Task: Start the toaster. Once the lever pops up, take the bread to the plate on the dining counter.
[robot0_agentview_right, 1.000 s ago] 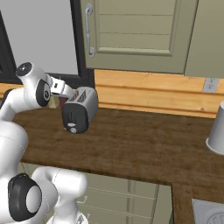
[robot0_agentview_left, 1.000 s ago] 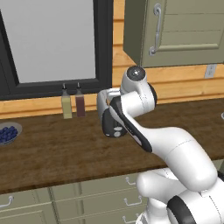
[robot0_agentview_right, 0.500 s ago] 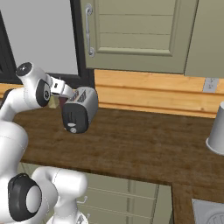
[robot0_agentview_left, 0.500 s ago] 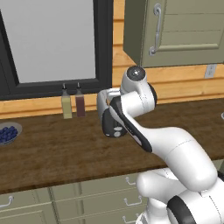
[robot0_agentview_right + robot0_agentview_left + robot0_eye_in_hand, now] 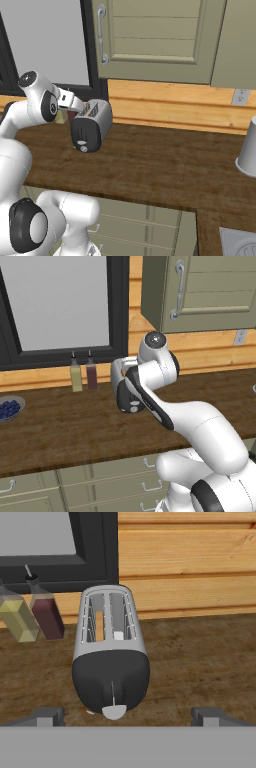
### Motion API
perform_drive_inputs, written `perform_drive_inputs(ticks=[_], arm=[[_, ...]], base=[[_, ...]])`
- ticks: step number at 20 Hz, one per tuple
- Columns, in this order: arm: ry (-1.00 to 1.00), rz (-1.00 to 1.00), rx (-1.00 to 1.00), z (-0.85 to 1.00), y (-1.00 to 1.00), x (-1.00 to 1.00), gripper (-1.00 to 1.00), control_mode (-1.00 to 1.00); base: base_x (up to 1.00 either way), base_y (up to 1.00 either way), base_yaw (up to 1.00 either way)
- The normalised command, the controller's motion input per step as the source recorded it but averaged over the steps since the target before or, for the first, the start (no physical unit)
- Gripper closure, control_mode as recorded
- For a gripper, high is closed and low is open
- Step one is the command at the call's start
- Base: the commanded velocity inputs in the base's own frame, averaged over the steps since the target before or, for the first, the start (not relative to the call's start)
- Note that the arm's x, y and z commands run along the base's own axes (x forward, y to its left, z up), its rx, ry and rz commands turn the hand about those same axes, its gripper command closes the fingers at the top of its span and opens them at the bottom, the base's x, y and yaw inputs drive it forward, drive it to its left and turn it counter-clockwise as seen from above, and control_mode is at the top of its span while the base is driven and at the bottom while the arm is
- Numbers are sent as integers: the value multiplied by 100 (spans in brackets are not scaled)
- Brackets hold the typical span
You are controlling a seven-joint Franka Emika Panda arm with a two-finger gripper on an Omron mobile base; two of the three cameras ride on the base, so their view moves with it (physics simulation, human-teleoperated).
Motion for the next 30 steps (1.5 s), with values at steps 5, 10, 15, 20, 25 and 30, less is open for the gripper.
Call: perform_drive_inputs(ticks=[5, 10, 15, 20, 25, 30], arm=[[0, 0, 0, 0, 0, 0, -100, -100], [0, 0, 0, 0, 0, 0, -100, -100], [0, 0, 0, 0, 0, 0, -100, -100], [0, 0, 0, 0, 0, 0, -100, -100], [0, 0, 0, 0, 0, 0, -100, -100], [0, 0, 0, 0, 0, 0, -100, -100]], base=[[0, 0, 0], [0, 0, 0], [0, 0, 0], [0, 0, 0], [0, 0, 0], [0, 0, 0]])
